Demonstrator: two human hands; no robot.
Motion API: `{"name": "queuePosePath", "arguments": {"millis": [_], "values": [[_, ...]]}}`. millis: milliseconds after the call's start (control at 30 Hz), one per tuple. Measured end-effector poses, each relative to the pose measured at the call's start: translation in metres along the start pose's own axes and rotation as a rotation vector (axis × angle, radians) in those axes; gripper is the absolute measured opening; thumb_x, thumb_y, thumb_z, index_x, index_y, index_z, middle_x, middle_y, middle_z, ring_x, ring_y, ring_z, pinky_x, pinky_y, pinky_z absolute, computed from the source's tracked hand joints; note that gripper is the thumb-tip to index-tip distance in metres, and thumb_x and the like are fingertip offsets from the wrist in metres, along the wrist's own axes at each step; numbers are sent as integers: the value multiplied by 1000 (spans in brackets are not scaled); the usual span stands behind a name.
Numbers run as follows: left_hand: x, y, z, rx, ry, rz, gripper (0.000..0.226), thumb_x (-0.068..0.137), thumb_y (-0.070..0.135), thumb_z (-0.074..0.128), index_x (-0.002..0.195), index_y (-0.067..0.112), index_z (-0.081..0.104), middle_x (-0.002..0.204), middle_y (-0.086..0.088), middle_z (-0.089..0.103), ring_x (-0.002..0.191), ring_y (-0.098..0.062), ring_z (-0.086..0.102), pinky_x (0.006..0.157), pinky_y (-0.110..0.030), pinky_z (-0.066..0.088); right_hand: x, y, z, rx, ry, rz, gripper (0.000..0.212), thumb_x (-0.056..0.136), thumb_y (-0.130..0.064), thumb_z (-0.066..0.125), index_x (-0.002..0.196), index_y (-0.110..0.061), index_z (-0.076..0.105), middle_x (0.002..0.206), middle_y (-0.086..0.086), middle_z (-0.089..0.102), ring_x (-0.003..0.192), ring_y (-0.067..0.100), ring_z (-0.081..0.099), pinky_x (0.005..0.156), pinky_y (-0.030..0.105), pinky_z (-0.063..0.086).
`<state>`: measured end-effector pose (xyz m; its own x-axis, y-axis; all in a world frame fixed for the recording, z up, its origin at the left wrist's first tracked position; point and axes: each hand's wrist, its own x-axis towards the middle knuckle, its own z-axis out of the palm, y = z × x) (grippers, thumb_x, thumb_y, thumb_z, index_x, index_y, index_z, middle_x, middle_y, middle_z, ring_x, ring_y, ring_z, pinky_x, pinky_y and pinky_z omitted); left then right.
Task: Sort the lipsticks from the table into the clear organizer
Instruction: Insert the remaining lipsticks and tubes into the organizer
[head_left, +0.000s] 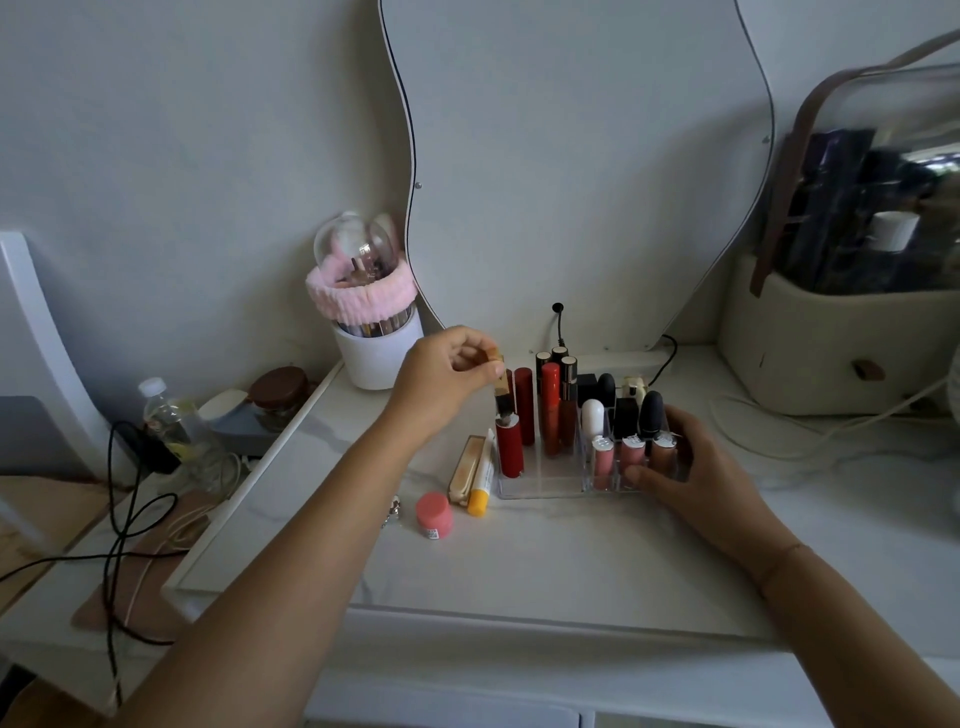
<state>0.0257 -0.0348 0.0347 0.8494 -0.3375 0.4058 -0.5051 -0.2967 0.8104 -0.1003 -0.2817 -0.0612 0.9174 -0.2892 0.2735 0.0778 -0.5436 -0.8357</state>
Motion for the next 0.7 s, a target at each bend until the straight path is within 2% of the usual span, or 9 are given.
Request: {"name": "queuePosePath", "arguments": {"millis": [100, 233, 467, 600, 700], "values": [[-3, -5, 3, 32, -14, -16, 17, 74, 12, 76, 85, 23, 69, 83, 0, 70, 71, -7, 61, 74, -21, 52, 0, 0, 0, 2, 2, 5, 74, 70, -23, 79, 134, -30, 41, 111, -13, 59, 94, -1, 57, 72, 12, 39], [-6, -11, 4, 64, -48, -26, 17, 75, 11, 75, 89, 20, 71, 81, 5, 70, 68, 1, 60, 70, -11, 50, 0, 0, 0, -1, -1, -2, 75, 70, -24, 79, 134, -29, 41, 110, -14, 60, 93, -8, 55, 72, 10, 39], [-7, -12, 2, 75, -66, -17, 19, 75, 13, 76, 90, 25, 72, 81, 11, 69, 77, -11, 63, 77, -23, 52, 1, 2, 0, 19, -8, -5, 75, 70, -26, 79, 134, -31, 40, 113, -12, 61, 97, 0, 59, 74, 14, 41], [-5, -11, 2, 82, -71, -1, 17, 76, 15, 75, 88, 26, 73, 86, 7, 73, 83, -16, 66, 78, -21, 51, 1, 3, 0, 17, -7, -2, 74, 70, -26, 79, 133, -32, 40, 113, -11, 61, 99, 6, 60, 74, 17, 42], [-4, -10, 2, 78, -65, -6, 16, 76, 14, 75, 89, 23, 73, 88, 5, 73, 85, -17, 66, 80, -23, 51, 1, 2, 1, 15, -7, 1, 74, 71, -26, 79, 133, -33, 40, 112, -12, 61, 97, -1, 58, 73, 13, 40]]}}
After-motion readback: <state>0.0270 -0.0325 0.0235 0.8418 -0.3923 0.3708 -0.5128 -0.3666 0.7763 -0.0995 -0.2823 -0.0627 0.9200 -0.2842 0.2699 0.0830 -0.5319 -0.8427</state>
